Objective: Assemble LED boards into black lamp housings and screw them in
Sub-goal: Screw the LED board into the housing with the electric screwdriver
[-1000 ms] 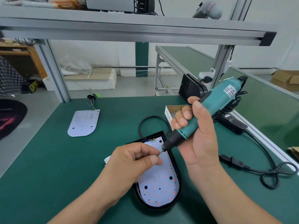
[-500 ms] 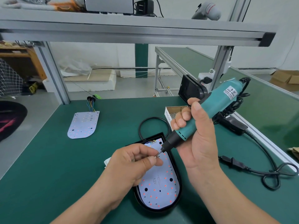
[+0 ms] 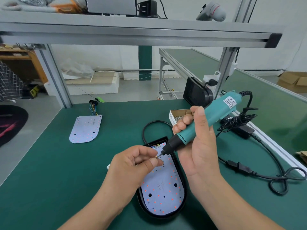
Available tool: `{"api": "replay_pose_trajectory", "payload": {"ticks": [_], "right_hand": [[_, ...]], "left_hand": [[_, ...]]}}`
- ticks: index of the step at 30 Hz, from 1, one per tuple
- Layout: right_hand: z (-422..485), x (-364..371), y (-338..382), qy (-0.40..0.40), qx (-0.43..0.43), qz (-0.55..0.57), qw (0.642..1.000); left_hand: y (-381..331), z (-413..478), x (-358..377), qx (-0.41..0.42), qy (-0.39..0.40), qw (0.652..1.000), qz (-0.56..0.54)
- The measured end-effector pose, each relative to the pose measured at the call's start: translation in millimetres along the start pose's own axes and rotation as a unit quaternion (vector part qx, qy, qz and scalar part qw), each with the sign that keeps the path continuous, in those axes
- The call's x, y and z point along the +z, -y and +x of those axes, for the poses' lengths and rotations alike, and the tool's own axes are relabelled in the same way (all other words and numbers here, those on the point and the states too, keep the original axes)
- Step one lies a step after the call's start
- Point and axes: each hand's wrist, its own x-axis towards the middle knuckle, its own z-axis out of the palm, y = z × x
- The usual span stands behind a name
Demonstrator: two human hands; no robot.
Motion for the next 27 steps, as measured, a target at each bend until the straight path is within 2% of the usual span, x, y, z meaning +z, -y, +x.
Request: {"api": "replay_pose_trajectory", "payload": {"ticks": [10, 12, 15, 17, 19, 23, 27], "right_hand": [[10, -9, 1, -0.039, 0.028, 0.042, 0.998], [12, -9, 2, -0.048, 0.027, 0.045, 0.997], [14, -9, 4, -0.053, 0.025, 0.052, 0.997], [15, -10, 6, -0.05, 0.029, 0.059, 0.997], [15, -11, 8, -0.043, 0.037, 0.06, 0.997], [14, -12, 13, -0.027, 0.049, 0.057, 0.997], [11, -12, 15, -0.008, 0.065, 0.04, 0.997]], "left_hand": [[-1, 3, -6, -0.019, 0.03, 0.999, -0.001], [-1, 6, -10, 0.013, -0.005, 0.999, 0.033], [2, 11, -19, 0.073, -0.072, 0.984, 0.147], [2, 11, -22, 0.078, -0.064, 0.974, 0.203], [4, 9, -21, 0.071, -0.034, 0.953, 0.292], [1, 8, -13, 0.099, 0.0, 0.869, 0.485], [-2, 10, -8, 0.115, 0.005, 0.824, 0.554]]}}
